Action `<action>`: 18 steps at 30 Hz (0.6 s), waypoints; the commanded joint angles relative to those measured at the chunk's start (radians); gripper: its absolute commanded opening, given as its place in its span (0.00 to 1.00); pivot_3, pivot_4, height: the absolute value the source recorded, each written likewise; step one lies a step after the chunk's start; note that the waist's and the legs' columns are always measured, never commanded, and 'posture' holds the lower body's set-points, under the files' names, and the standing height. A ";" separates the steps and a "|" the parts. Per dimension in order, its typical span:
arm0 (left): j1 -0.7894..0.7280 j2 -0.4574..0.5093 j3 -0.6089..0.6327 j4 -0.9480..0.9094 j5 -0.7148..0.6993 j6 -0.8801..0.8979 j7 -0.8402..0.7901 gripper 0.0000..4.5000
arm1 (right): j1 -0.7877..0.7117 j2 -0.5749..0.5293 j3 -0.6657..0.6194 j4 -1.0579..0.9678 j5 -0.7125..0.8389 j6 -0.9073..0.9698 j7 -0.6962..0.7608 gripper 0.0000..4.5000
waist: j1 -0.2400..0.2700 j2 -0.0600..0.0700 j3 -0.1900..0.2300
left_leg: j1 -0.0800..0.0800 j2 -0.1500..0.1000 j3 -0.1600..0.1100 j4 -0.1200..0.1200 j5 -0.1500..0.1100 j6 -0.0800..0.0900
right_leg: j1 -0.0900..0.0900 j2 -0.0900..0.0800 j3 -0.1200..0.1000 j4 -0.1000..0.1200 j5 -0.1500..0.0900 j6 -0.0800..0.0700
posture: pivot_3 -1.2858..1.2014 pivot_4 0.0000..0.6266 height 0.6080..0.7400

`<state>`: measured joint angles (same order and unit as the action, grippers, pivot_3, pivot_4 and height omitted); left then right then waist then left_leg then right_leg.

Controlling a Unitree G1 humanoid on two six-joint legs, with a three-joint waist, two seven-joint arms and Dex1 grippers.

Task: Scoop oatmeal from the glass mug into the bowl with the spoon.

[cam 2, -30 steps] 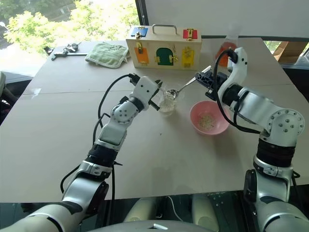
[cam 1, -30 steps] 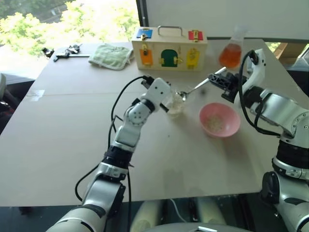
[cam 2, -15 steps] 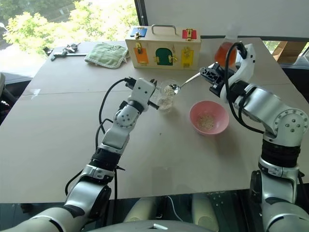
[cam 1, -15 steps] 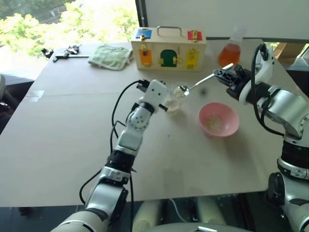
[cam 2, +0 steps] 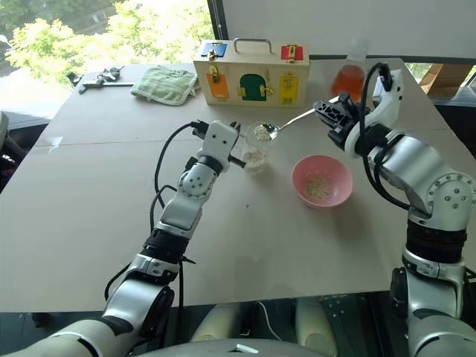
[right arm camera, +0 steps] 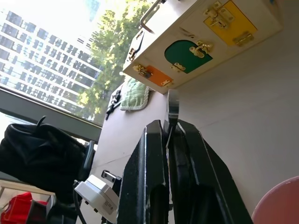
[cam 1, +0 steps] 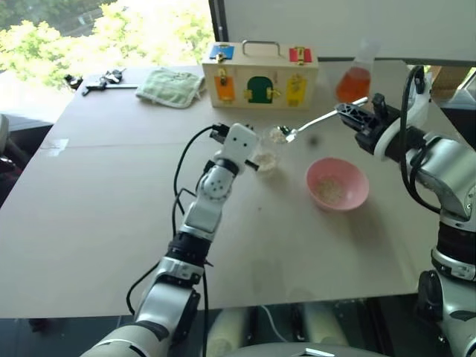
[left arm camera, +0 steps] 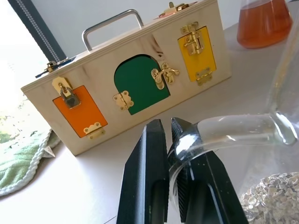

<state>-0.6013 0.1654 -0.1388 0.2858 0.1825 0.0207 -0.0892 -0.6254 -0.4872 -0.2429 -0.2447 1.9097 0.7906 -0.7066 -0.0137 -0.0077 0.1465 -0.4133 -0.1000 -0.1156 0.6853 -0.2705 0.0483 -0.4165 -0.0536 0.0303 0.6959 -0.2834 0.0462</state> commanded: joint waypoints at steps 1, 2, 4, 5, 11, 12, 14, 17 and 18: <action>-0.007 -0.015 0.029 0.016 -0.019 -0.001 0.012 0.01 | 0.014 -0.017 -0.013 -0.055 0.060 -0.043 0.002 0.00 | 0.000 0.000 0.000 | 0.000 0.000 0.000 0.000 0.000 0.000 | 0.000 0.000 0.000 0.000 0.000 0.000 | 0.52 0.24 1.00; -0.010 -0.024 0.036 0.016 -0.033 -0.005 0.008 0.01 | 0.024 -0.009 -0.020 -0.057 0.062 -0.053 0.000 0.00 | 0.000 0.000 0.000 | 0.000 0.000 0.000 0.000 0.000 0.000 | 0.000 0.000 0.000 0.000 0.000 0.000 | 0.52 0.24 1.00; -0.014 -0.039 0.043 0.013 -0.054 -0.012 -0.003 0.01 | 0.037 0.008 -0.032 -0.060 0.063 -0.070 -0.003 0.00 | 0.000 0.000 0.000 | 0.000 0.000 0.000 0.000 0.000 0.000 | 0.000 0.000 0.000 0.000 0.000 0.000 | 0.52 0.24 1.00; -0.015 -0.043 0.042 0.011 -0.061 -0.016 -0.010 0.01 | 0.041 0.015 -0.036 -0.061 0.063 -0.079 -0.004 0.00 | 0.000 0.000 0.000 | 0.000 0.000 0.000 0.000 0.000 0.000 | 0.000 0.000 0.000 0.000 0.000 0.000 | 0.52 0.24 1.00; -0.020 -0.074 0.044 0.005 -0.101 -0.030 -0.052 0.01 | 0.058 0.080 -0.062 -0.085 0.063 -0.132 -0.036 0.00 | 0.001 0.000 0.000 | -0.001 0.000 0.000 0.000 0.000 0.000 | 0.000 0.000 0.000 -0.001 0.000 0.000 | 0.52 0.24 1.00; -0.022 -0.078 0.045 0.006 -0.103 -0.032 -0.056 0.01 | 0.061 0.095 -0.065 -0.092 0.063 -0.140 -0.044 0.00 | 0.001 0.000 0.000 | -0.001 0.000 0.000 0.000 0.000 0.000 | 0.000 0.000 0.000 -0.001 0.000 0.000 | 0.52 0.24 1.00; -0.028 -0.084 0.048 0.008 -0.105 -0.036 -0.057 0.01 | 0.071 0.117 -0.066 -0.105 0.063 -0.152 -0.058 0.00 | 0.000 0.000 0.000 | -0.001 0.000 0.000 0.000 0.000 0.000 | 0.000 0.000 0.000 -0.001 0.000 0.000 | 0.52 0.24 1.00; -0.035 -0.088 0.054 0.014 -0.105 -0.038 -0.056 0.01 | 0.083 0.145 -0.068 -0.119 0.063 -0.168 -0.078 0.00 | -0.001 0.000 0.000 | 0.000 0.000 0.000 0.000 0.000 0.000 | 0.000 0.000 0.000 0.000 0.000 0.000 | 0.52 0.24 1.00; -0.036 -0.089 0.056 0.016 -0.106 -0.039 -0.054 0.01 | 0.085 0.149 -0.068 -0.122 0.063 -0.170 -0.082 0.00 | -0.001 0.000 0.000 | 0.000 0.000 0.000 0.000 0.000 0.000 | 0.000 0.000 0.000 0.000 0.000 0.000 | 0.52 0.24 1.00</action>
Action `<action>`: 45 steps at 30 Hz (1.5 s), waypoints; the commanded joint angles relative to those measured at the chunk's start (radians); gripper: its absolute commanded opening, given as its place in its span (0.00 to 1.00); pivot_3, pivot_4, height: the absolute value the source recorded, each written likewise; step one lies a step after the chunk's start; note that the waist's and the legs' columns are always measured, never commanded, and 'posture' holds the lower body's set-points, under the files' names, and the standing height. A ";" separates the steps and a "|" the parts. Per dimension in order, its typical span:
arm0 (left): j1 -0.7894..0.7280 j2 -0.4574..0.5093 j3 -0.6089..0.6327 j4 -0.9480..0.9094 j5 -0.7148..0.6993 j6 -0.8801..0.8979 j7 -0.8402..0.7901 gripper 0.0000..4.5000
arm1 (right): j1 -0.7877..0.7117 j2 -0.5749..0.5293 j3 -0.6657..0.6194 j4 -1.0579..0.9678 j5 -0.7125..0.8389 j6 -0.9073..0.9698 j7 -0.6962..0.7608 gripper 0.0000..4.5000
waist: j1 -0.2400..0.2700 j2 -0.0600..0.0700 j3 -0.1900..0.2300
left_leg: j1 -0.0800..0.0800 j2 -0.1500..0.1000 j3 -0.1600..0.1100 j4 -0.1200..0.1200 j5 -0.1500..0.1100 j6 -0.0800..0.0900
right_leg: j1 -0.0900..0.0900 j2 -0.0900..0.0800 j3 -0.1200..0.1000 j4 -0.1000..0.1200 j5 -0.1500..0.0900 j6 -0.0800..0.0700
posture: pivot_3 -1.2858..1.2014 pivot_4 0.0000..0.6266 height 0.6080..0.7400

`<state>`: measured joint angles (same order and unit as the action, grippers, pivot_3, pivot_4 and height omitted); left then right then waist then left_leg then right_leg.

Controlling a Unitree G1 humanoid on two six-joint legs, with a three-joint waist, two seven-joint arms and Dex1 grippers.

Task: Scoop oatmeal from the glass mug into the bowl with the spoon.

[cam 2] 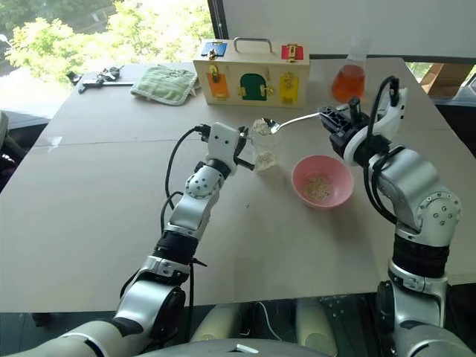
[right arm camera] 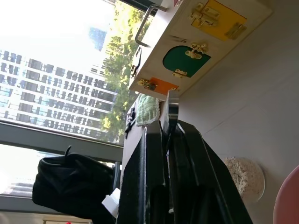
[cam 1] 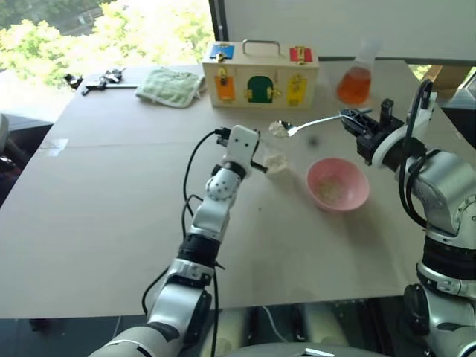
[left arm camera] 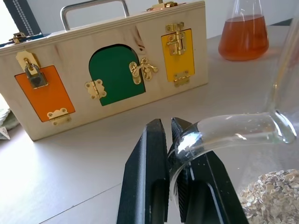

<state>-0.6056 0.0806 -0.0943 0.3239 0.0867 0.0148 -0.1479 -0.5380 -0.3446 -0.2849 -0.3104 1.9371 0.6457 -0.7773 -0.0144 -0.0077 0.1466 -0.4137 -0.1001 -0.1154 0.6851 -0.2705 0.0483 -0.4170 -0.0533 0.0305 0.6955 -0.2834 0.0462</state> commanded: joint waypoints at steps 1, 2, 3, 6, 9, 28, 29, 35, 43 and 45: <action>-0.033 -0.005 0.015 -0.021 -0.012 -0.033 0.006 0.01 | 0.000 0.013 -0.027 -0.060 0.035 -0.029 -0.017 0.00 | 0.000 0.000 0.000 | 0.000 0.000 0.000 0.000 0.000 0.000 | 0.000 0.000 0.000 0.000 0.000 0.000 | 0.52 0.24 1.00; -0.033 -0.006 0.018 -0.020 -0.013 -0.032 0.008 0.01 | 0.001 0.019 -0.027 -0.065 0.035 -0.033 -0.022 0.00 | 0.000 0.000 0.000 | 0.000 0.000 0.000 0.000 0.000 0.000 | 0.000 0.000 0.000 0.000 0.000 0.000 | 0.52 0.24 1.00; -0.033 -0.007 0.022 -0.019 -0.015 -0.031 0.009 0.01 | 0.003 0.024 -0.028 -0.068 0.035 -0.036 -0.026 0.00 | 0.000 0.000 0.000 | 0.000 0.000 0.000 0.000 0.000 0.000 | 0.000 0.000 0.000 0.000 0.000 0.000 | 0.52 0.24 1.00; -0.031 -0.011 0.026 -0.018 -0.020 -0.026 0.009 0.01 | 0.006 0.044 -0.034 -0.079 0.035 -0.050 -0.040 0.00 | 0.000 0.000 0.000 | 0.000 0.000 0.000 0.000 0.000 0.000 | 0.000 0.000 0.000 0.000 0.000 0.000 | 0.52 0.24 1.00; -0.031 -0.013 0.030 -0.017 -0.024 -0.022 0.010 0.01 | 0.010 0.061 -0.043 -0.089 0.035 -0.058 -0.052 0.00 | 0.000 0.000 0.000 | 0.000 0.000 0.000 0.000 0.000 0.000 | 0.000 0.000 0.000 0.000 0.000 0.000 | 0.52 0.24 1.00; -0.142 -0.058 0.024 0.139 -0.060 -0.067 -0.062 0.01 | 0.297 0.069 -0.167 -0.385 0.035 -0.176 -0.032 0.00 | 0.002 0.000 0.000 | 0.000 0.000 0.001 0.000 0.000 0.000 | 0.000 0.001 0.001 0.000 0.000 0.000 | 0.52 0.24 1.00; -0.144 -0.058 0.024 0.145 -0.060 -0.071 -0.065 0.01 | 0.325 0.062 -0.176 -0.401 0.035 -0.190 -0.027 0.00 | 0.002 0.000 0.000 | 0.000 0.000 0.000 0.000 0.000 0.000 | 0.000 0.001 0.000 0.000 0.000 0.000 | 0.52 0.24 1.00; -0.153 -0.060 0.022 0.166 -0.062 -0.085 -0.075 0.01 | 0.488 0.031 -0.207 -0.473 0.035 -0.259 0.013 0.00 | 0.001 0.000 0.000 | 0.001 0.000 0.001 0.000 0.000 0.000 | 0.000 0.001 0.002 0.000 0.000 0.000 | 0.52 0.24 1.00; -0.161 -0.056 0.028 0.186 -0.061 -0.102 -0.076 0.01 | 0.632 -0.099 -0.214 -0.443 0.035 -0.234 0.089 0.00 | 0.002 0.000 0.000 | 0.001 0.000 0.003 0.000 0.000 0.000 | 0.000 0.001 0.003 0.000 0.000 0.000 | 0.52 0.24 1.00; -0.165 -0.051 0.033 0.193 -0.062 -0.107 -0.072 0.01 | 0.652 -0.177 -0.210 -0.416 0.034 -0.201 0.107 0.00 | 0.002 0.000 0.000 | 0.001 0.000 0.003 0.000 0.000 0.000 | 0.001 0.001 0.003 0.000 0.000 0.000 | 0.52 0.24 1.00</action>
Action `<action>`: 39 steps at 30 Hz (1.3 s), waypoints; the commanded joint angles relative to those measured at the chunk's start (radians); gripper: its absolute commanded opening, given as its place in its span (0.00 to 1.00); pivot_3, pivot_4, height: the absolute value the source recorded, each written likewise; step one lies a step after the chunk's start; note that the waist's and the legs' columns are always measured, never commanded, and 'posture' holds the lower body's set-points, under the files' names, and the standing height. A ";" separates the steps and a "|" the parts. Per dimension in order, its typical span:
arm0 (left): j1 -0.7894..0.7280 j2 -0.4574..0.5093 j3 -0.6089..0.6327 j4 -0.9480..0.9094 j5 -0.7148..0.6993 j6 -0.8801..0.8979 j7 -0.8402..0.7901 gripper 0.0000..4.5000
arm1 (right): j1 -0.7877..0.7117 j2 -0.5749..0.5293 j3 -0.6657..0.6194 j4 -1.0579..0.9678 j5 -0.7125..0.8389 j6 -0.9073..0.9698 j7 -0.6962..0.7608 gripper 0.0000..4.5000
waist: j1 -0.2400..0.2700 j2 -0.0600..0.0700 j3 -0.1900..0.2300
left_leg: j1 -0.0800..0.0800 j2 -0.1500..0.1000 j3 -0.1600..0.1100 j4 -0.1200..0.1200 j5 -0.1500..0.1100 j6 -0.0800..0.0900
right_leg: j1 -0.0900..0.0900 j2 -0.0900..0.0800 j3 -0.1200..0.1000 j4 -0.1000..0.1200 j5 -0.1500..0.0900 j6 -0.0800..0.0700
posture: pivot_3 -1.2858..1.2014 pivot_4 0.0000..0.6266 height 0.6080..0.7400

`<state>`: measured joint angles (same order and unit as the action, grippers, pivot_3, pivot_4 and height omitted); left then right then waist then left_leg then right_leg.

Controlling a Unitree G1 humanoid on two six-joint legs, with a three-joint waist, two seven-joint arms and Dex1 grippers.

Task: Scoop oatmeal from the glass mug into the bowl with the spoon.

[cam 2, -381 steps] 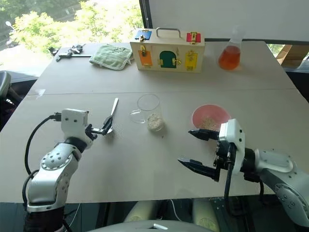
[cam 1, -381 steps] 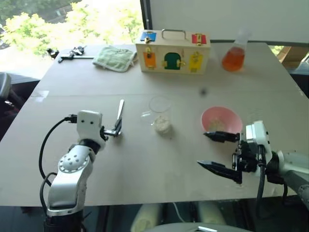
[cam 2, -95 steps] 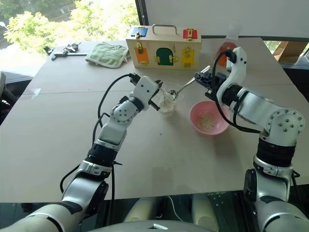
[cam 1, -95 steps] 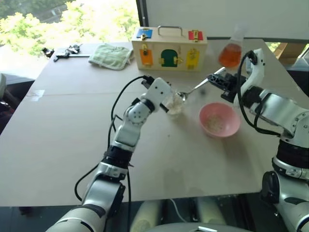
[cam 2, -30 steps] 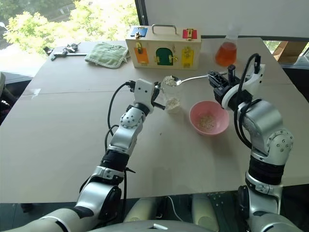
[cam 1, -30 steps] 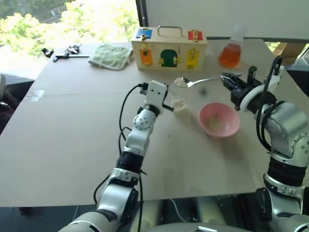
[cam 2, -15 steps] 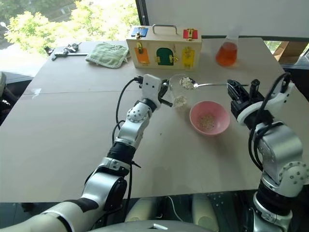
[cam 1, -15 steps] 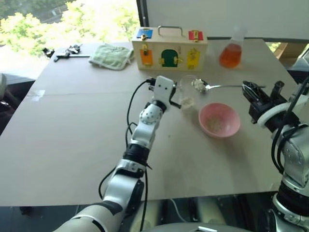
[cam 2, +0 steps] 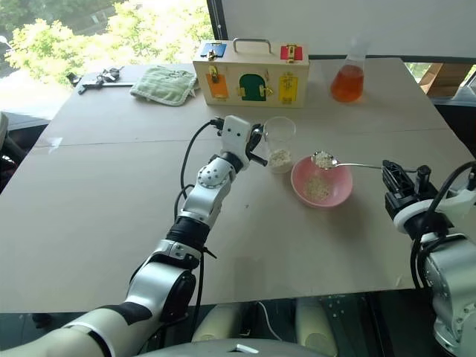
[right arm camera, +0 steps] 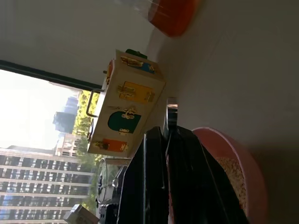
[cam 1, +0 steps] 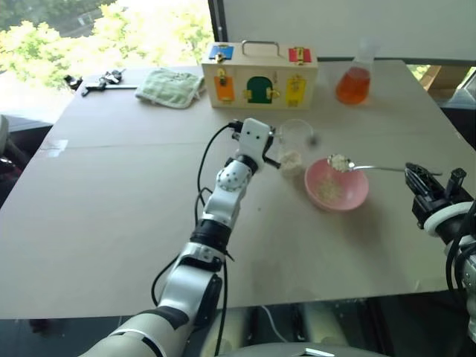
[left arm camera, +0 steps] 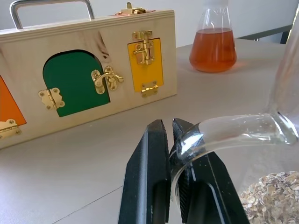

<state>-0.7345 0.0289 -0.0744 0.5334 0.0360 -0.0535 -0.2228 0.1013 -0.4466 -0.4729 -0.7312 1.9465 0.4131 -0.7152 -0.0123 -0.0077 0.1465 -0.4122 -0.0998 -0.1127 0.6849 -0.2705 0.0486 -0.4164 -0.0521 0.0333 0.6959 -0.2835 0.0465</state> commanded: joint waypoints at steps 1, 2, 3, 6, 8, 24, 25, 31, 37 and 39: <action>-0.038 0.004 0.016 -0.013 -0.012 -0.041 0.004 0.01 | 0.016 -0.127 -0.008 0.020 -0.020 0.063 0.068 0.00 | 0.000 0.000 0.000 | 0.000 0.000 0.000 0.000 0.000 0.000 | 0.000 0.000 0.000 0.000 0.000 0.000 | 0.52 0.24 1.00; -0.040 0.007 0.018 -0.009 -0.012 -0.043 0.005 0.01 | 0.015 -0.167 0.008 0.029 -0.060 0.089 0.095 0.00 | -0.001 0.000 0.000 | 0.000 0.000 0.001 0.000 0.000 0.000 | 0.000 0.000 0.001 0.000 0.000 0.000 | 0.52 0.24 1.00; -0.041 0.009 0.020 -0.007 -0.013 -0.045 0.006 0.01 | 0.015 -0.195 0.019 0.035 -0.087 0.104 0.117 0.00 | 0.000 0.000 0.000 | 0.000 0.000 0.001 0.000 0.000 0.000 | 0.000 0.000 0.001 0.000 0.000 0.000 | 0.52 0.24 1.00; -0.044 0.014 0.026 -0.001 -0.012 -0.050 0.007 0.01 | 0.000 -0.270 0.042 0.037 -0.183 0.136 0.176 0.00 | 0.001 0.000 0.000 | 0.000 0.001 0.001 0.000 0.000 0.000 | 0.000 0.000 0.001 0.000 0.000 0.000 | 0.52 0.24 1.00; -0.045 0.016 0.030 0.002 -0.011 -0.052 0.008 0.01 | -0.010 -0.318 0.053 0.026 -0.267 0.160 0.229 0.00 | 0.002 0.000 0.000 | 0.000 0.001 0.001 0.000 0.000 0.000 | 0.000 0.000 0.001 0.000 0.000 0.000 | 0.52 0.24 1.00; -0.029 0.008 0.027 -0.007 -0.004 -0.058 0.017 0.01 | -0.065 -0.569 0.192 -0.104 -1.075 0.183 0.743 0.00 | 0.029 -0.002 0.001 | -0.001 0.000 -0.001 0.001 0.000 0.000 | 0.000 -0.001 -0.002 -0.001 0.000 0.000 | 0.52 0.24 1.00; -0.027 0.007 0.026 -0.009 -0.004 -0.058 0.017 0.01 | -0.050 -0.557 0.183 -0.100 -1.099 0.179 0.758 0.00 | 0.032 -0.002 0.001 | -0.001 0.000 -0.001 0.001 0.000 0.000 | 0.000 -0.001 -0.002 -0.001 0.000 0.000 | 0.52 0.24 1.00; -0.023 0.005 0.021 -0.015 0.000 -0.057 0.020 0.01 | -0.002 -0.246 0.028 0.017 -0.816 0.158 0.652 0.00 | 0.030 -0.007 0.002 | -0.001 0.000 -0.002 0.002 0.000 0.000 | 0.001 -0.001 -0.002 -0.001 0.000 0.000 | 0.52 0.24 1.00; -0.006 0.006 0.013 -0.036 0.004 -0.055 0.012 0.01 | -0.193 -0.132 -0.040 0.082 -0.326 0.084 0.413 0.00 | 0.016 -0.006 0.002 | 0.001 0.000 0.000 0.001 0.000 0.000 | 0.001 0.000 0.001 0.000 0.000 0.000 | 0.52 0.24 1.00; -0.003 0.005 0.012 -0.041 0.006 -0.054 0.013 0.01 | -0.274 -0.135 -0.010 0.091 -0.273 0.076 0.364 0.00 | 0.013 -0.005 0.001 | 0.002 0.000 0.000 0.000 0.000 0.000 | 0.001 0.000 0.001 0.001 0.000 0.000 | 0.52 0.24 1.00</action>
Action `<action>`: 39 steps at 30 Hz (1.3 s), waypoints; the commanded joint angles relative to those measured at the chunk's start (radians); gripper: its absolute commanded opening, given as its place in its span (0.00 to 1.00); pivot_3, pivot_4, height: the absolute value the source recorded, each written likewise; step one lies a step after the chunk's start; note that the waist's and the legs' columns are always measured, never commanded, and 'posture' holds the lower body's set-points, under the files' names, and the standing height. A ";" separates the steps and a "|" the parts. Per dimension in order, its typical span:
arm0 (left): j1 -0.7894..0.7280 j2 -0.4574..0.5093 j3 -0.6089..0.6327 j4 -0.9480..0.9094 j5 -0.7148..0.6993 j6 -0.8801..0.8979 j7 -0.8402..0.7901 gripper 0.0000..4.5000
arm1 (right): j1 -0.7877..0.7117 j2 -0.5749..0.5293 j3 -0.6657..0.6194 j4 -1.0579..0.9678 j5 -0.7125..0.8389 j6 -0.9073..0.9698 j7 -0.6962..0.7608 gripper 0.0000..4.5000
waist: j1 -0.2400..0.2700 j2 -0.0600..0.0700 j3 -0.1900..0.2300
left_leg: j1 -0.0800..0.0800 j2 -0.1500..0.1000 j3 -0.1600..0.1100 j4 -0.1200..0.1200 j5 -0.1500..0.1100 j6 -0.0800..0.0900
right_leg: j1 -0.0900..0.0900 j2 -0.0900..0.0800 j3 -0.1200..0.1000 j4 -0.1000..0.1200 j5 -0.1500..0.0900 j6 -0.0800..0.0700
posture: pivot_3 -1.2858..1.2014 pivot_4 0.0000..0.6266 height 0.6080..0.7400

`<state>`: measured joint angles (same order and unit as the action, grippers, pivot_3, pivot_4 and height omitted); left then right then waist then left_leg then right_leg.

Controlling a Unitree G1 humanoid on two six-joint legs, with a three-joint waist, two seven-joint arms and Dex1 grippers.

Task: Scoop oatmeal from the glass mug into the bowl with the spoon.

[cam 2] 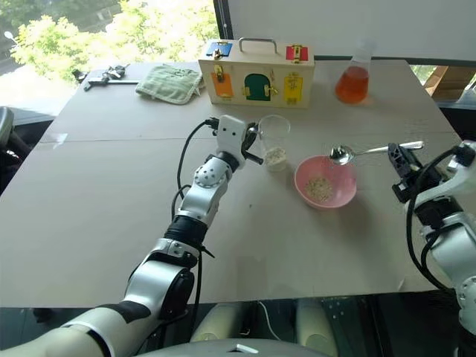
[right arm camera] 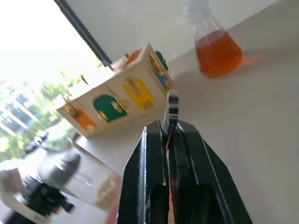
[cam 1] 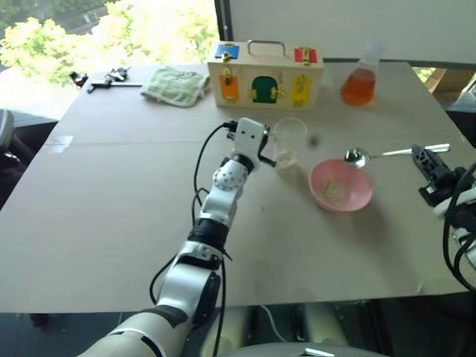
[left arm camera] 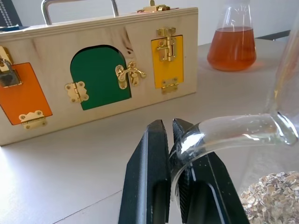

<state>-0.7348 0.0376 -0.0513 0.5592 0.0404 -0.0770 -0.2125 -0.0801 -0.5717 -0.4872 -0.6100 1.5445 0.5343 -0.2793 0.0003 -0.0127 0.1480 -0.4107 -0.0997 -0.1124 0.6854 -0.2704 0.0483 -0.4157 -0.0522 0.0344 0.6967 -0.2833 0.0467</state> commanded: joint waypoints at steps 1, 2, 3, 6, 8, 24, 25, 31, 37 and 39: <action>0.000 -0.003 -0.013 -0.069 0.004 -0.031 0.003 0.01 | -0.144 -0.010 0.035 -0.024 0.141 -0.043 -0.091 0.00 | -0.001 0.000 0.000 | 0.000 0.000 0.000 0.000 0.000 0.000 | 0.000 0.000 -0.001 0.000 0.000 0.000 | 0.52 0.24 1.00; 0.002 -0.003 -0.014 -0.071 0.004 -0.031 0.004 0.01 | -0.197 -0.009 0.071 -0.018 0.149 -0.037 -0.104 0.00 | -0.006 0.000 0.000 | 0.000 0.000 -0.001 0.000 0.000 0.000 | 0.000 0.000 -0.001 0.000 0.000 0.000 | 0.52 0.24 1.00; 0.004 -0.003 -0.014 -0.071 0.005 -0.032 0.005 0.01 | -0.240 -0.006 0.100 -0.012 0.154 -0.033 -0.112 0.00 | -0.008 0.000 0.000 | 0.000 0.000 0.000 0.000 0.000 0.000 | 0.000 0.000 0.000 0.000 0.000 0.000 | 0.52 0.24 1.00; 0.006 -0.005 -0.012 -0.071 0.007 -0.029 0.012 0.01 | -0.329 -0.003 0.169 0.022 0.148 -0.013 -0.117 0.00 | -0.010 0.000 0.000 | -0.001 0.000 0.000 0.000 0.000 0.000 | 0.000 0.000 0.000 -0.001 0.000 0.000 | 0.52 0.24 1.00; 0.005 -0.007 -0.011 -0.075 0.006 -0.027 0.015 0.01 | -0.347 -0.025 0.209 0.050 0.103 0.023 -0.086 0.00 | -0.007 0.000 0.000 | -0.002 0.000 -0.001 0.001 0.000 0.000 | 0.000 0.000 -0.002 -0.001 0.000 0.000 | 0.52 0.24 1.00; 0.031 0.003 -0.011 -0.116 0.010 -0.011 0.030 0.00 | -0.425 -0.021 0.338 0.152 -0.223 0.134 0.120 0.40 | -0.010 0.000 0.000 | -0.003 0.000 -0.001 0.001 0.000 0.000 | -0.001 -0.001 -0.002 -0.001 0.000 0.000 | 0.52 0.24 1.00; 0.033 0.005 -0.009 -0.119 0.009 -0.008 0.032 0.00 | -0.428 -0.011 0.325 0.150 -0.211 0.131 0.121 0.53 | -0.010 0.000 0.000 | -0.003 0.000 -0.001 0.001 0.000 0.000 | -0.001 -0.001 -0.002 -0.001 0.000 0.000 | 0.52 0.24 1.00; 0.052 0.050 0.029 -0.146 -0.003 0.014 0.042 0.00 | -0.363 -0.005 0.223 0.128 -0.130 0.135 0.144 0.99 | -0.009 0.000 0.000 | -0.003 0.000 -0.001 0.001 0.000 0.000 | -0.001 -0.001 -0.002 -0.001 0.000 0.000 | 0.52 0.24 1.00; 0.157 0.159 0.112 -0.314 -0.078 0.098 -0.022 0.08 | -0.126 -0.062 0.100 0.063 -0.048 0.165 0.197 1.00 | -0.012 0.000 0.000 | -0.003 0.000 -0.002 0.000 0.000 0.000 | -0.002 -0.001 -0.002 -0.001 0.000 0.000 | 0.52 0.24 1.00; 0.188 0.194 0.141 -0.359 -0.093 0.130 -0.025 0.20 | -0.049 -0.072 0.066 0.058 -0.047 0.163 0.208 1.00 | -0.012 0.000 0.000 | -0.003 0.000 -0.002 0.000 0.000 0.000 | -0.001 -0.001 -0.002 -0.001 0.000 0.000 | 0.52 0.24 1.00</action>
<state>-0.5376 0.2224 0.0604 0.2724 -0.0302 0.0468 -0.2360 -0.1271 -0.6268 -0.3784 -0.5145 1.4795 0.7006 -0.0899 -0.0112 -0.0127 0.1479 -0.4133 -0.0997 -0.1141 0.6857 -0.2705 0.0486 -0.4171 -0.0529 0.0325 0.6954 -0.2833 0.0467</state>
